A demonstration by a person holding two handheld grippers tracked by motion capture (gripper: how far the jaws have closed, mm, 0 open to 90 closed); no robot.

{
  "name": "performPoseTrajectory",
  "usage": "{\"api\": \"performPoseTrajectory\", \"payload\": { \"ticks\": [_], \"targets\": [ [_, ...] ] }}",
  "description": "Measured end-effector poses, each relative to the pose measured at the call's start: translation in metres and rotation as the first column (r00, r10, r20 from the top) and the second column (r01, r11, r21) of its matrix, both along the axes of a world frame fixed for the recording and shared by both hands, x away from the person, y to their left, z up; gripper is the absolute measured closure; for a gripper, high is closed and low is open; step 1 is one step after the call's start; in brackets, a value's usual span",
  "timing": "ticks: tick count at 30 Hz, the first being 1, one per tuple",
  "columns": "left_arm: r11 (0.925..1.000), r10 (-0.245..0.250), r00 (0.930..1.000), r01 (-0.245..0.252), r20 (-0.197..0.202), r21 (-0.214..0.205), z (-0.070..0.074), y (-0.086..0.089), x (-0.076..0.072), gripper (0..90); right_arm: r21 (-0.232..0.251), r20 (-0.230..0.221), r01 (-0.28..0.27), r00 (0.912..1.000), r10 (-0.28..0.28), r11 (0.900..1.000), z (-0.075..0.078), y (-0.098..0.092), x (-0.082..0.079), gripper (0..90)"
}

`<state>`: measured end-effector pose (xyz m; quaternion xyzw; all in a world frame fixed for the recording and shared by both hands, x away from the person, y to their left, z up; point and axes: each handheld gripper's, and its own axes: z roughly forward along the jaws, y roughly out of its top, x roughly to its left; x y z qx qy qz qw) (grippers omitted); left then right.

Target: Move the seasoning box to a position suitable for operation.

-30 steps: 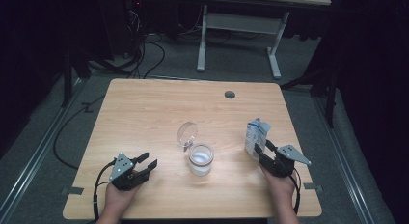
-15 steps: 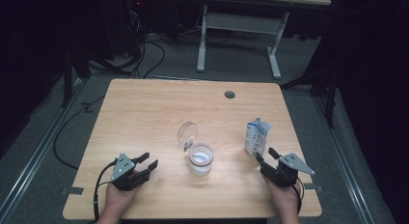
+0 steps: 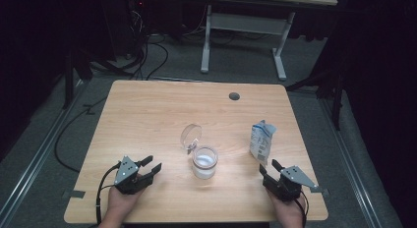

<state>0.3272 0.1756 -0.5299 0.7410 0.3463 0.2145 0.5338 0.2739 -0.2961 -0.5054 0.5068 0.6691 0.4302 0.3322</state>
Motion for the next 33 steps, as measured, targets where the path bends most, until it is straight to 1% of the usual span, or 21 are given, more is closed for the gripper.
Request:
{"api": "performPoseTrajectory", "payload": {
  "ticks": [3,10,13,16,19,24,26,30,33],
  "targets": [
    [1.0000,-0.001,1.0000,0.001,0.002,0.002,0.000,0.000,0.000,53.0,-0.016,0.010,-0.002,1.0000,0.002,0.9999,0.002,0.003,-0.001,47.0],
    [1.0000,-0.001,1.0000,0.001,0.002,0.006,0.000,0.000,-0.001,53.0,-0.019,0.022,-0.037,0.9991,0.037,0.9991,0.006,0.016,-0.001,48.7],
    [1.0000,0.000,1.0000,0.000,0.001,0.006,0.000,0.000,-0.001,52.9,-0.015,0.019,-0.058,0.9981,0.059,0.9982,0.007,0.022,0.001,48.6],
    [1.0000,0.000,1.0000,0.000,0.001,0.009,0.000,0.000,-0.001,52.9,-0.014,0.012,-0.089,0.9959,0.089,0.9959,0.008,0.030,0.007,48.8],
    [0.9999,0.006,1.0000,-0.006,-0.003,0.014,0.000,-0.001,0.000,52.9,-0.015,0.010,-0.106,0.9943,0.106,0.9943,0.008,0.038,0.013,50.1],
    [0.9997,0.014,0.9998,-0.013,-0.016,0.021,-0.001,-0.002,0.002,53.2,-0.017,0.011,-0.153,0.9881,0.153,0.9880,0.007,0.054,0.020,53.2],
    [0.9995,0.015,0.9997,-0.014,-0.020,0.027,-0.001,-0.002,0.002,53.2,-0.021,0.003,-0.177,0.9842,0.177,0.9840,0.006,0.060,0.022,53.9],
    [0.9995,0.021,0.9996,-0.020,-0.019,0.026,0.000,-0.002,0.002,53.5,-0.035,-0.001,-0.217,0.9762,0.217,0.9756,0.004,0.071,0.026,56.8],
    [0.9990,0.035,0.9987,-0.033,-0.038,0.029,0.000,-0.003,0.004,54.2,-0.038,-0.002,-0.233,0.9725,0.233,0.9718,0.003,0.076,0.028,58.1]
  ]
}}
